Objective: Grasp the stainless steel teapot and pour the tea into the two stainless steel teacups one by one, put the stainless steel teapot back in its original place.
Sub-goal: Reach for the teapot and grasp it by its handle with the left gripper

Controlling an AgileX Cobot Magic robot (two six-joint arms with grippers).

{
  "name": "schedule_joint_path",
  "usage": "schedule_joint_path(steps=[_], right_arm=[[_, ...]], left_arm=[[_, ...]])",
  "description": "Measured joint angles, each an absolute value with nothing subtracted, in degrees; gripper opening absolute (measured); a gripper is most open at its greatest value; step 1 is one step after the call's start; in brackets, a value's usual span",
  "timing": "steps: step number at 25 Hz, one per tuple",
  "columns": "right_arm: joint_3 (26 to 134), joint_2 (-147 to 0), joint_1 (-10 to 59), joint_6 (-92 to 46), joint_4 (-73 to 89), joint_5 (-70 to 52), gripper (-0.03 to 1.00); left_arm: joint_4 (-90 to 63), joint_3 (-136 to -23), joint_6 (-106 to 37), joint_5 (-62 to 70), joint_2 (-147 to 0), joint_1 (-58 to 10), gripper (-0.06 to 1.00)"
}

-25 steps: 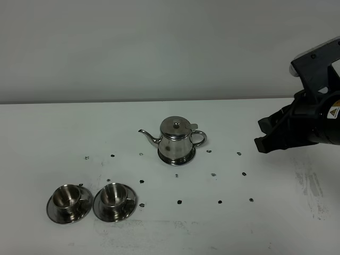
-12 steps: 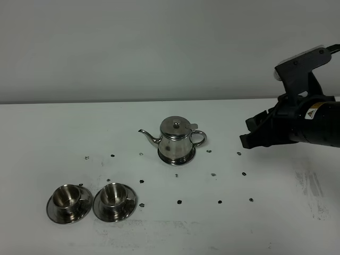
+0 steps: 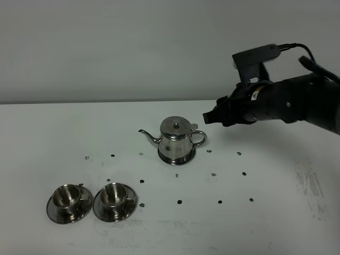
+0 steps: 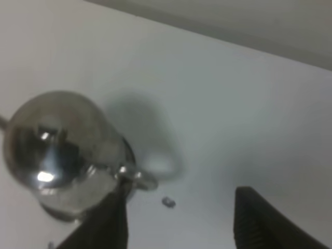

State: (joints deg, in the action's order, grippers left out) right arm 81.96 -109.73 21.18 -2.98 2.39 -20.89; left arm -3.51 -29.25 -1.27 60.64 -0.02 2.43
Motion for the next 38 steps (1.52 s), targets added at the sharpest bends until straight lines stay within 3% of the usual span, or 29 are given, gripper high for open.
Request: schedule_joint_path(steps=[13,28,38], right_arm=[[109.0,-129.1,21.3,5.6,-5.1,-36.0,0.48],[111.0,-135.4,21.3,5.3,-5.5,-33.7,0.48],[111.0,-135.5,22.5,-10.2,-4.0,-36.5,0.47]], left_arm=[[-3.5,-29.3,-1.3,60.6,0.0,2.4,0.48],[-3.5,-29.3,-1.3,60.6,0.0,2.4,0.48],[-3.5,-29.3,-1.3,60.6,0.0,2.4,0.48]])
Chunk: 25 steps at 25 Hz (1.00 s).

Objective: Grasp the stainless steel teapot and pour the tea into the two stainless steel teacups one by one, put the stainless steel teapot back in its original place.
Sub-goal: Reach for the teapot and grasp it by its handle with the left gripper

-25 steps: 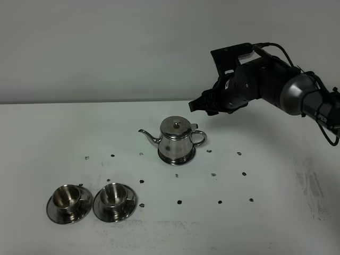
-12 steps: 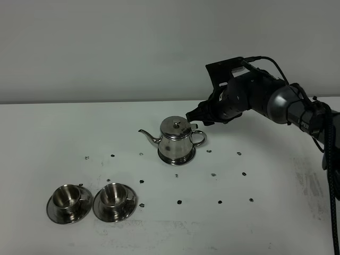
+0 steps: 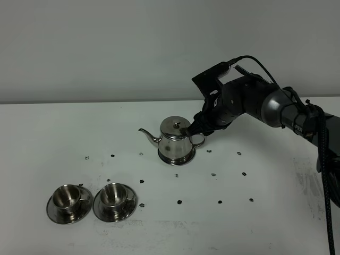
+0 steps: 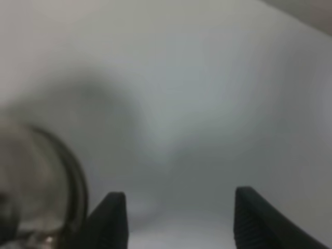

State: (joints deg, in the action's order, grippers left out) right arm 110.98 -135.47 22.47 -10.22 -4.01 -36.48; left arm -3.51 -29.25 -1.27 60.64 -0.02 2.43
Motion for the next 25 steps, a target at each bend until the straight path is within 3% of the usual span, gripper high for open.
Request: schedule_joint_path(steps=[25], right_arm=[[111.0,-135.5,22.5,-32.3,12.3,-51.3,0.47]], left_arm=[[-3.5,-29.3,-1.3,60.6,0.0,2.4,0.48]])
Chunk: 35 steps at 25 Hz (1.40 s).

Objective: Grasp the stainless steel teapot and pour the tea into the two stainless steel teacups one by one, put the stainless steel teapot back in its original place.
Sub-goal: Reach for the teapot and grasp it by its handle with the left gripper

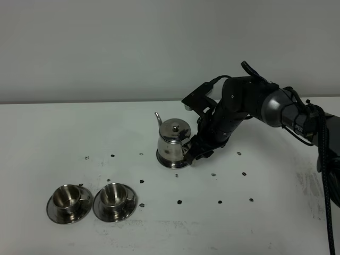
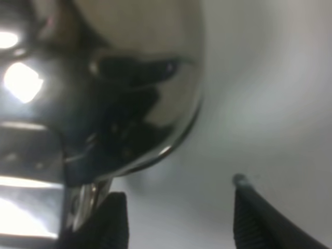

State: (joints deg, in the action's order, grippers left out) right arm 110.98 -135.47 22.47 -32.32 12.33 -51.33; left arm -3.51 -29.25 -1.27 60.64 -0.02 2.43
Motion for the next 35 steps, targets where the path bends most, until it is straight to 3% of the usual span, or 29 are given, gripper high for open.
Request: schedule_joint_path(steps=[10,15,26,35], right_arm=[[110.9,-132.4,20.8,-26.4,6.0,-53.6,0.47],[105.2,-125.2,20.4,-21.8,5.4,-51.4,0.47],[78.1,-111.6,23.7,-11.3,5.8,-27.5,0.47],[76.0,-118.8,25.8,-5.4,2.1,-15.3,0.47]], left_arm=[[-3.5,-29.3,-1.3,60.6,0.0,2.4,0.48],[-3.5,-29.3,-1.3,60.6,0.0,2.4,0.48],[-3.5,-29.3,-1.3,60.6,0.0,2.4,0.48],[-3.5,-29.3,-1.3,60.6,0.0,2.4,0.48]])
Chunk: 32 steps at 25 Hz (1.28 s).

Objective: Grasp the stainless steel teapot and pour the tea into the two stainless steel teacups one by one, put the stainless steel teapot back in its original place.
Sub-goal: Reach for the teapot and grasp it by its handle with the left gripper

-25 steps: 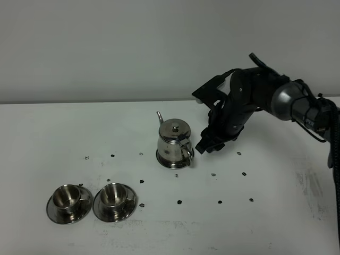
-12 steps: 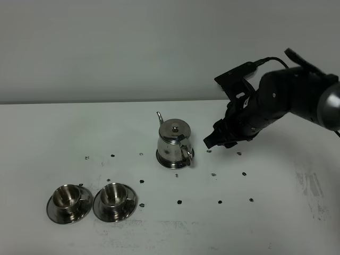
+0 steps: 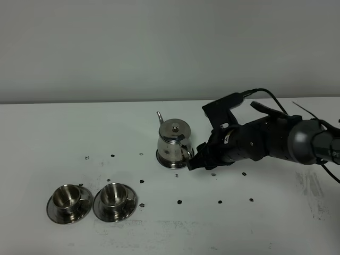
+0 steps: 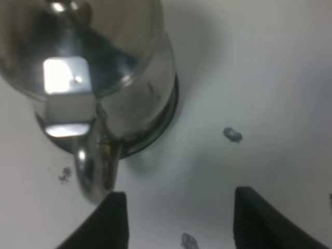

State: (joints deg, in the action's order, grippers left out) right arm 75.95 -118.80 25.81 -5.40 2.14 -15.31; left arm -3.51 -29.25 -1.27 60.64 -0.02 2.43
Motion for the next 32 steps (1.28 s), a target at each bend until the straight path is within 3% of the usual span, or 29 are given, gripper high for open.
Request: schedule_joint_path(steps=[21,32], right_arm=[[77.8,-121.4,29.0,-5.7,3.1,-15.2,0.46],[81.7,-115.1,27.7,-1.8,3.5,-35.1,0.46]], left_arm=[[-3.5,-29.3,-1.3,60.6,0.0,2.4,0.48],[-3.5,-29.3,-1.3,60.6,0.0,2.4,0.48]])
